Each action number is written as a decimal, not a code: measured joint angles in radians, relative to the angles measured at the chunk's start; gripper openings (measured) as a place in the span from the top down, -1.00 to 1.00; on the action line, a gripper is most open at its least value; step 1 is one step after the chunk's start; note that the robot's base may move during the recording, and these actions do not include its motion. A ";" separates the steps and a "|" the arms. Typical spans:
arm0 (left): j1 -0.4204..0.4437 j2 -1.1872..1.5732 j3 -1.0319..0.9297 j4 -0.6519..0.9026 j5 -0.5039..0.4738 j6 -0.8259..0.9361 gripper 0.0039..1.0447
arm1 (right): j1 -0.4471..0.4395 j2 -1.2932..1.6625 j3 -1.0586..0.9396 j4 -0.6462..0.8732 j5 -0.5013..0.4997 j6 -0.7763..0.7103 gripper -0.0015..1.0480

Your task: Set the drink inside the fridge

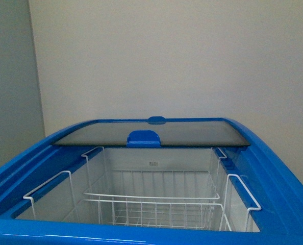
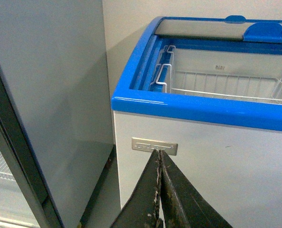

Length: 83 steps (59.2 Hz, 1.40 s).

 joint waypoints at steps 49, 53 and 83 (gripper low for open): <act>0.000 0.000 0.000 0.000 0.000 0.000 -0.41 | 0.000 -0.221 0.000 -0.225 0.000 0.000 -0.48; 0.000 0.000 0.000 0.000 0.000 0.000 -0.65 | 0.000 -0.221 0.000 -0.225 0.000 0.000 -0.71; 0.000 0.000 0.000 0.000 0.000 0.000 -0.85 | 0.000 -0.221 0.000 -0.225 0.000 0.001 -0.86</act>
